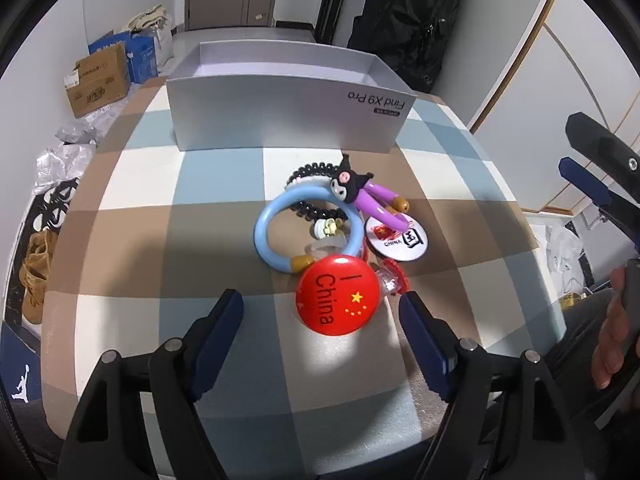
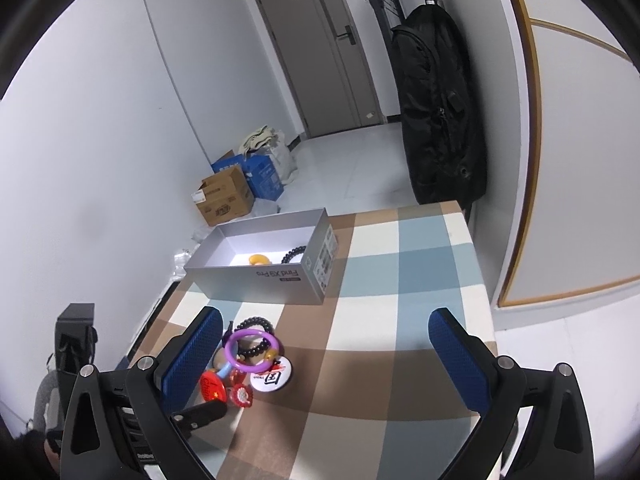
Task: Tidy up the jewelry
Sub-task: 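Grasp the red 'China' badge with the left tool, then lift the red badge toward the box with the left tool while the right tool grasps the red spiky bracelet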
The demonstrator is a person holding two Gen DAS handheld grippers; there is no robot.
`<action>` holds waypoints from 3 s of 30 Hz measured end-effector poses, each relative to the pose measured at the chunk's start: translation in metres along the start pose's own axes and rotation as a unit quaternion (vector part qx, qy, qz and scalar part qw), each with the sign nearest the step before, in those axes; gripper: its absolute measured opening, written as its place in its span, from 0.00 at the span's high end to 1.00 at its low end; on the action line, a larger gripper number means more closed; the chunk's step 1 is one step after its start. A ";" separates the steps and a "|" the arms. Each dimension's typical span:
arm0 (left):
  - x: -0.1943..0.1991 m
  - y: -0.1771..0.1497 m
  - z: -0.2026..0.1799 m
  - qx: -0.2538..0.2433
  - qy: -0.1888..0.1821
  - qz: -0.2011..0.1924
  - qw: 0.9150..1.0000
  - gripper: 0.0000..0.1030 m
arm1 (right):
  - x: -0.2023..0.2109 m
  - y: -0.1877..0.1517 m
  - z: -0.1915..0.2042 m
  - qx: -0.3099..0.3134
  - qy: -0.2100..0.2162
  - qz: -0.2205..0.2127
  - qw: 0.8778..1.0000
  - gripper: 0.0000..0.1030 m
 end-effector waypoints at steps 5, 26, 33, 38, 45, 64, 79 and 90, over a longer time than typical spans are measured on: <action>0.001 0.001 0.006 0.003 0.005 -0.005 1.000 0.43 | 0.000 -0.001 0.005 0.010 0.003 0.002 1.000 0.00; 0.004 0.009 0.006 0.024 -0.023 0.002 0.999 0.91 | 0.000 -0.003 0.004 0.010 -0.003 0.005 1.000 0.00; 0.009 0.009 0.005 0.058 -0.064 0.009 0.996 0.96 | 0.000 -0.004 0.004 0.010 -0.003 0.006 1.000 0.00; 0.011 0.010 0.002 0.062 -0.079 0.007 0.995 0.98 | -0.001 -0.006 0.005 0.014 -0.002 0.009 1.000 0.00; 0.012 0.010 0.001 0.068 -0.085 0.009 0.994 0.98 | -0.004 -0.010 0.009 0.015 0.012 0.022 1.000 0.00; 0.015 0.009 -0.002 0.060 -0.086 0.013 0.994 0.99 | -0.021 -0.029 0.021 0.008 0.051 0.075 0.996 0.00; 0.020 0.025 0.024 0.103 -0.084 -0.014 0.991 0.99 | -0.059 -0.090 0.058 0.043 0.088 0.197 0.975 0.50; 0.020 0.031 0.035 0.122 -0.086 -0.024 0.988 0.99 | -0.065 -0.094 0.079 0.078 0.098 0.197 0.972 0.85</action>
Point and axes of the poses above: each gripper's, at about its wrist camera, not at the fingertips, and x roughly against the way its jaws point, z to its left, y to its top, the point moved 8 cm from there along -x, roughly the way its jaws point, and after that the axes turned 4 degrees about -z, right-handed, at the moved point
